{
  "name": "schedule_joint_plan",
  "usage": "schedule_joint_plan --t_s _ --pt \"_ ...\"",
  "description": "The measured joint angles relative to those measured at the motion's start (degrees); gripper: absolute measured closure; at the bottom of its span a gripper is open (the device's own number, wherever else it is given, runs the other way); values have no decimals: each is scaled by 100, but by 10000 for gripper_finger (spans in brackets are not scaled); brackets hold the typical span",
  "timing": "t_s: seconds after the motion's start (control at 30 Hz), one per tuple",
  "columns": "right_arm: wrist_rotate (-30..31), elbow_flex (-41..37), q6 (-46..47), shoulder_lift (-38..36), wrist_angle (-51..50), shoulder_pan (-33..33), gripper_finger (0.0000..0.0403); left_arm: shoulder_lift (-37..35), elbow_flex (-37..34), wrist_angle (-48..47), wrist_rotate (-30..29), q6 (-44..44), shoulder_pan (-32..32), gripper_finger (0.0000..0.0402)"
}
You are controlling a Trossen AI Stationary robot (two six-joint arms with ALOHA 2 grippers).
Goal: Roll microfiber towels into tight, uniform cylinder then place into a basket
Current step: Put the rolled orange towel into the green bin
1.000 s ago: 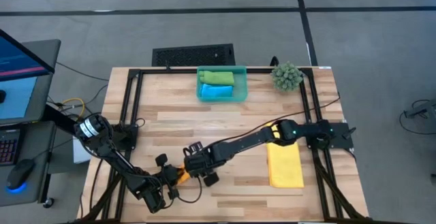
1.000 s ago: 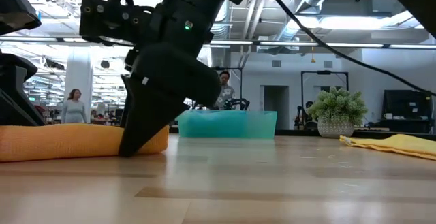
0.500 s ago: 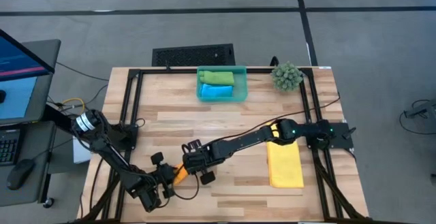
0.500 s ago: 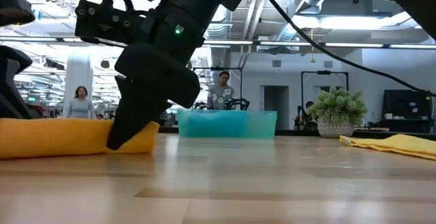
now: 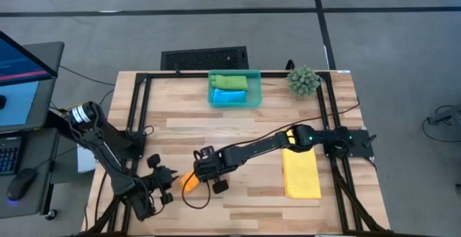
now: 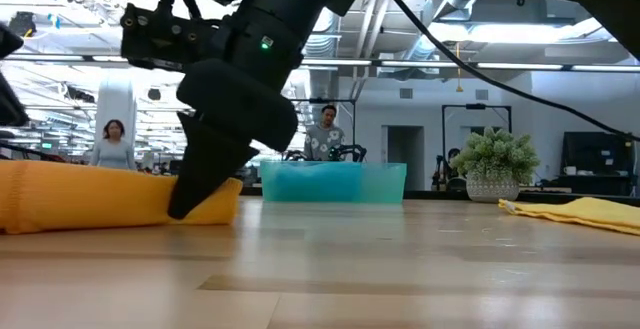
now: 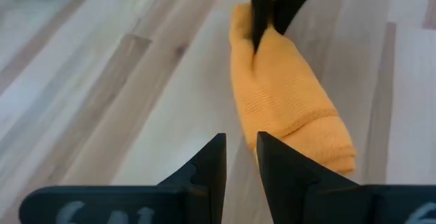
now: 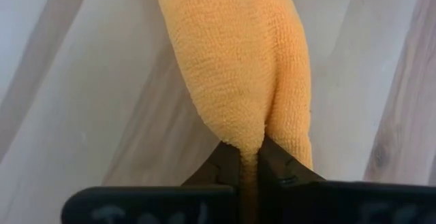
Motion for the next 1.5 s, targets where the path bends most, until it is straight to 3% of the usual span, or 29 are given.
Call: schedule_joint_plan --t_s 0.37,0.67,0.97,1.13,1.5 --pt "233 -39 -3 -269 -839 -238 373 -334 7 -489 -46 -54 -3 325" --pt "935 -68 -2 -465 -1426 -624 373 -334 9 -555 -38 -100 -1 325" --pt "1139 -60 41 -691 -1559 -930 373 -334 13 -848 -22 -160 -1 325" --pt "1504 -55 136 -938 -1718 -1009 373 -334 13 -1301 -83 -618 62 325" --pt "2204 -46 148 -1195 -1940 -1226 373 -334 13 -1600 -96 -618 245 325"
